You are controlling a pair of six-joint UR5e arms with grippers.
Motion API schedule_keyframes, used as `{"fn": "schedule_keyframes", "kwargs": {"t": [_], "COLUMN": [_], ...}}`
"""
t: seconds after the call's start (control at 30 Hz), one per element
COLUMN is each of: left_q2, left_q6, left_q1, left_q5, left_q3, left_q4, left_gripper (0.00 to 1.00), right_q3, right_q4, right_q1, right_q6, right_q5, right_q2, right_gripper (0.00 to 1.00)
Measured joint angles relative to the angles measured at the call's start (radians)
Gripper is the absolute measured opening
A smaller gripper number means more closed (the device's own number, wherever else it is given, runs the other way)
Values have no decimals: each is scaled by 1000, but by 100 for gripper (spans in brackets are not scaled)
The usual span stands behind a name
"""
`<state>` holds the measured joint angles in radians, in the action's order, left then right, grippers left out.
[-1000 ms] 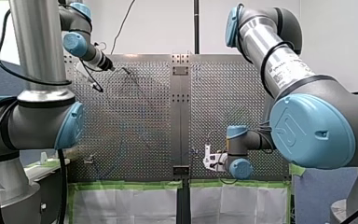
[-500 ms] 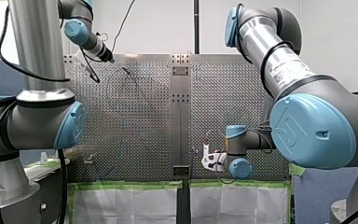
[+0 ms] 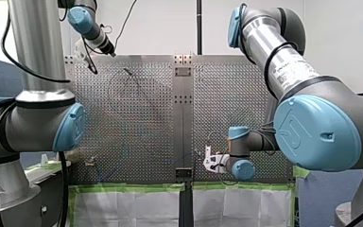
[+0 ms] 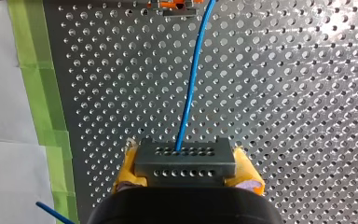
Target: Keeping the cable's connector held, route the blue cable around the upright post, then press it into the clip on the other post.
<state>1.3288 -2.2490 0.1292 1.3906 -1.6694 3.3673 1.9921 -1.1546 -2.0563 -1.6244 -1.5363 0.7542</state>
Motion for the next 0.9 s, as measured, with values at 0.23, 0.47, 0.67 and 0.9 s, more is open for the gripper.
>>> {"fn": "schedule_keyframes", "kwargs": {"t": [0.23, 0.47, 0.67, 0.9], "left_q2": [28, 56, 79, 114], "left_q6": [56, 109, 161, 224], "left_q1": [-31, -63, -85, -116], "left_q5": [4, -15, 5, 57], "left_q3": [56, 109, 161, 222], "left_q4": [56, 108, 134, 138], "left_gripper": [100, 100, 100, 100], "right_q3": [-1, -3, -3, -3], "right_q4": [-2, -3, -4, -3], "right_q1": [0, 0, 0, 0], "right_q6": [0, -1, -7, -7], "right_q5": [1, 1, 9, 11], "right_q2": [0, 0, 0, 0], "right_gripper": [0, 0, 0, 0]}}
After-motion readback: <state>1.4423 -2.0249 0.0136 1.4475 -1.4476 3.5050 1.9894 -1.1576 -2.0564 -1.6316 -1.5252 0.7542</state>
